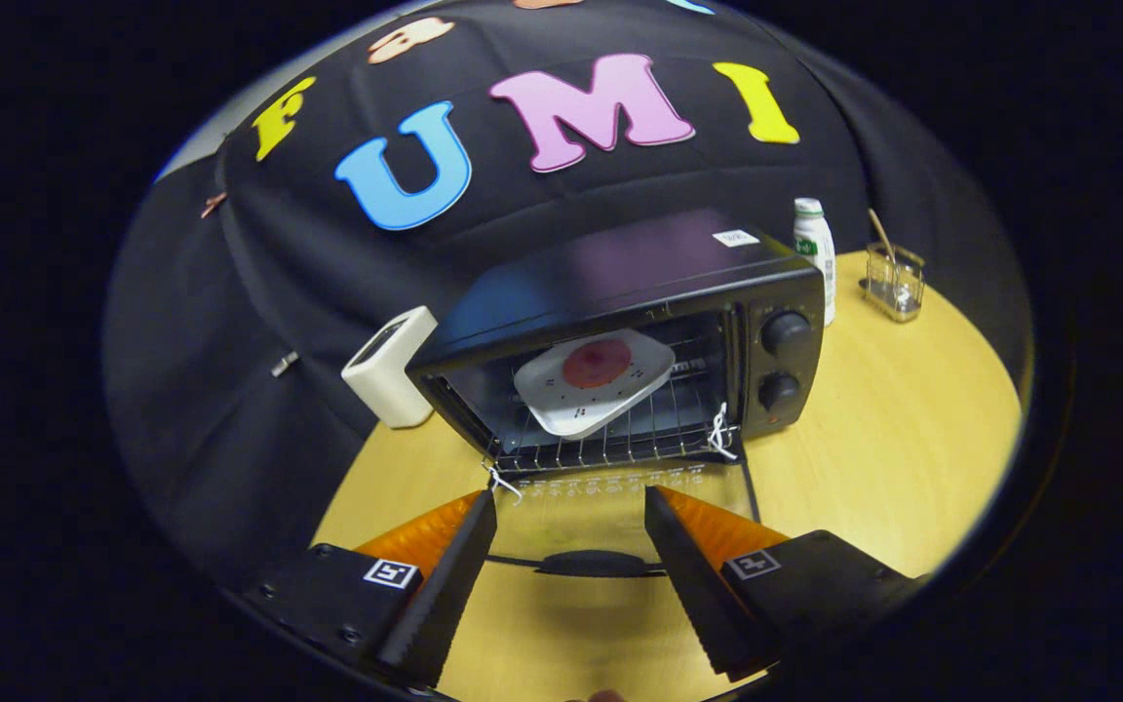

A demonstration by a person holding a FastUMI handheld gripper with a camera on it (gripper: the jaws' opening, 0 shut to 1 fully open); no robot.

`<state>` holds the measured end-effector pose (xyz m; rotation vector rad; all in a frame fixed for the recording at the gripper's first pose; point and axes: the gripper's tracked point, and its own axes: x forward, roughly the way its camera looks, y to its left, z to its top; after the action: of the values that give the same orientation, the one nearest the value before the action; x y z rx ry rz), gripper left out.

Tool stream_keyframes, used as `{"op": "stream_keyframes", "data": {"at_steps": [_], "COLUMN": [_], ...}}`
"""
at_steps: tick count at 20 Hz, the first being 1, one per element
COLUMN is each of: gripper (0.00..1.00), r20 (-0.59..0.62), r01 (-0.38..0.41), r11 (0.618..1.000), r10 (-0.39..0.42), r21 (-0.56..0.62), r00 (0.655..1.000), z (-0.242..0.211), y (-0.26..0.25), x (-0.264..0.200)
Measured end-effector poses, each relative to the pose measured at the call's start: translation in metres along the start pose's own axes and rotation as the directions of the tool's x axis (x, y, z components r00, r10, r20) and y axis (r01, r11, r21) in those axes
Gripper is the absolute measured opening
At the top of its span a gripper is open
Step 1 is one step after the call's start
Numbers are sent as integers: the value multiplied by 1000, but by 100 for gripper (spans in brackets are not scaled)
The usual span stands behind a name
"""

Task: Open the toaster oven, put the food inside, and close the toaster oven door.

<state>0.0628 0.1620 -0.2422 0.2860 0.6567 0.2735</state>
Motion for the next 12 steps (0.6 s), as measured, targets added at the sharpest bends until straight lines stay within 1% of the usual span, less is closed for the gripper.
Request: {"op": "stream_keyframes", "data": {"at_steps": [3, 6, 9, 12], "gripper": [99, 99, 99, 99], "r20": [5, -23, -89, -167], "r01": [52, 120, 177, 226], "r11": [989, 972, 960, 956], "r10": [-52, -127, -200, -257], "r21": [-140, -204, -216, -185], "r00": [999, 992, 976, 952], "z": [-12, -32, -62, -94], "y": [-1, -8, -20, -32], "x": [-2, -5, -5, -4]}}
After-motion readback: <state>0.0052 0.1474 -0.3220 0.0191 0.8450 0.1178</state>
